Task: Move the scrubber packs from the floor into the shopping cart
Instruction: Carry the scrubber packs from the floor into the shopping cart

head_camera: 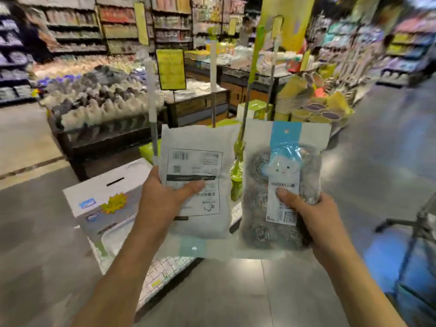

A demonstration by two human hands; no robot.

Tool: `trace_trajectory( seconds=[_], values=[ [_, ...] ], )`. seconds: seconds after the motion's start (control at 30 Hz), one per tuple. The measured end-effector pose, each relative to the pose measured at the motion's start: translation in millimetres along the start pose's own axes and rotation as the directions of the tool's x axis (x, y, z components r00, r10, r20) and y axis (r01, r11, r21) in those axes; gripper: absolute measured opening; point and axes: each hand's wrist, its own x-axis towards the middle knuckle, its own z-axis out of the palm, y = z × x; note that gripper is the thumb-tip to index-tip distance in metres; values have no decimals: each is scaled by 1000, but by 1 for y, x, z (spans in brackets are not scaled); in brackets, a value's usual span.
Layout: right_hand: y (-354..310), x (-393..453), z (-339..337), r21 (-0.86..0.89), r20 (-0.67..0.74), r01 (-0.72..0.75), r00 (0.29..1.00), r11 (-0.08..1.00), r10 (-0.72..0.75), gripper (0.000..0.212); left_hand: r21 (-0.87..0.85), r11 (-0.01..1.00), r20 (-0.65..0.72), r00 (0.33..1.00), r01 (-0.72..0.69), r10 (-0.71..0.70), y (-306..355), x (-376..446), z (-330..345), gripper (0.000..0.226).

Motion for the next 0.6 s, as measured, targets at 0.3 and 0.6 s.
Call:
trace_trajectory(
  seconds=[0.3, 0.6],
  values=[
    [2, 108, -95, 7, -293, -19, 956, 1000, 20, 29, 42, 999, 276, 961, 20, -30, -25, 108, 168, 55],
    [-6, 218, -180, 65, -544, -73, 834, 995, 97, 48, 46, 997, 541, 838, 56, -72, -48, 215, 362, 56]
  ],
)
